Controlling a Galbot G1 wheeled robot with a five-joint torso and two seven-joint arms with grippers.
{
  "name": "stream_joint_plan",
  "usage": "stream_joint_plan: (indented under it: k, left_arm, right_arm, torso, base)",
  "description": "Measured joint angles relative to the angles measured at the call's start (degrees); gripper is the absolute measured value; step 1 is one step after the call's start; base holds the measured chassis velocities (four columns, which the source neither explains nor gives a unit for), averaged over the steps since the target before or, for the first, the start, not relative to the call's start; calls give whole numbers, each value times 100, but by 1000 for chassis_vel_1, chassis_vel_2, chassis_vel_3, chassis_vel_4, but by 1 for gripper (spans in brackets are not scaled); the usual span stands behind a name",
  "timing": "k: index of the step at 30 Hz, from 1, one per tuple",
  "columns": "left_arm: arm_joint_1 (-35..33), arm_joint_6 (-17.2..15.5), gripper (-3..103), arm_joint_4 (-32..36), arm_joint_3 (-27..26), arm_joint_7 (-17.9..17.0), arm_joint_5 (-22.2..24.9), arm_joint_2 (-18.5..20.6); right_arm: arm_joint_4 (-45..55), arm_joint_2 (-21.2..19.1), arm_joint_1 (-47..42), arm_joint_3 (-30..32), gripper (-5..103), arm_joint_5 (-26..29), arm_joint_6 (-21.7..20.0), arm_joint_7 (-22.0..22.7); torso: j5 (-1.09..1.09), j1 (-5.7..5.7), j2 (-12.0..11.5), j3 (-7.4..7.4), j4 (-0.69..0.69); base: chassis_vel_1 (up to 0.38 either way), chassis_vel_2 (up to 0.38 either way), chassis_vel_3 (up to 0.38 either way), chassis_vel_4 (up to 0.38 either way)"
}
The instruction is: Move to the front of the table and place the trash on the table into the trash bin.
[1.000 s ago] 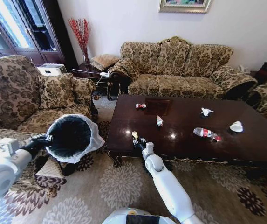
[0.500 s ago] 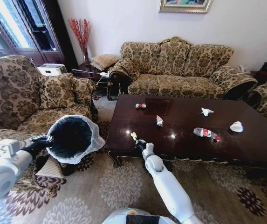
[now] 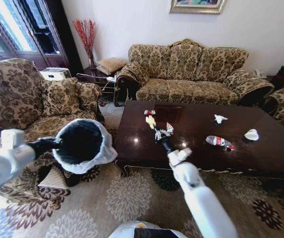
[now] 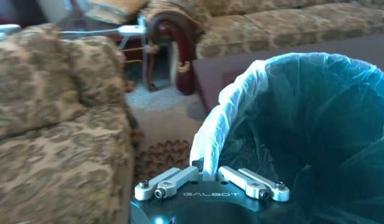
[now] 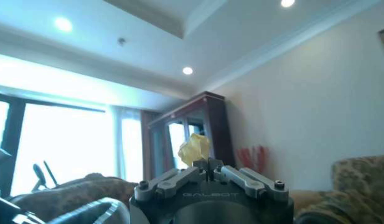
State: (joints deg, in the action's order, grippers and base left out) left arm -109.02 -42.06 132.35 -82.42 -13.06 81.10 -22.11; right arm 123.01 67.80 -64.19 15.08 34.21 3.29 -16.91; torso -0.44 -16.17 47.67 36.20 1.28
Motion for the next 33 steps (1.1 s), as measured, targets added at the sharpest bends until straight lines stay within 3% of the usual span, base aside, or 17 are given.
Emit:
stream_joint_plan:
  k: [1,5,10,18,22,24,31,33]
  left_arm:
    - [0,0,0,0,0,0,0,0]
    - [146,-3,0,137,455,-305,201,637]
    - [200,-4,0,310,674,-479,307,883]
    - [223,-7,0,678,774,-550,345,928]
    - [224,-35,0,800,734,-534,344,849]
    - [223,-35,0,811,726,-527,344,848]
    - [227,-34,0,697,757,-519,326,816]
    - [226,-34,0,641,770,-519,311,788]
  right_arm:
    - [0,0,0,0,0,0,0,0]
    - [791,-363,-55,-275,0,508,-206,-269]
    - [955,-469,30,-658,0,477,-279,-304]
    - [768,-517,-104,-1491,-3,-401,-235,-310]
    - [487,-393,-179,-1859,17,-771,-233,-108]
    - [470,-363,-176,-1900,17,-791,-228,-110]
    - [639,-252,-133,-1892,50,-797,-97,-14]
    - [707,-237,-165,-1795,50,-784,-81,90]
  torso:
    - [0,0,0,0,0]
    - [0,0,0,0,2]
    - [0,0,0,0,3]
    - [0,0,0,0,3]
    - [-1,0,0,0,3]
    - [-1,0,0,0,3]
    - [-1,0,0,0,3]
    - [-1,0,0,0,2]
  base:
    - [0,0,0,0]
    - [0,0,0,0]
    - [0,0,0,0]
    - [0,0,0,0]
    - [0,0,0,0]
    - [0,0,0,0]
    - [0,0,0,0]
    - [0,0,0,0]
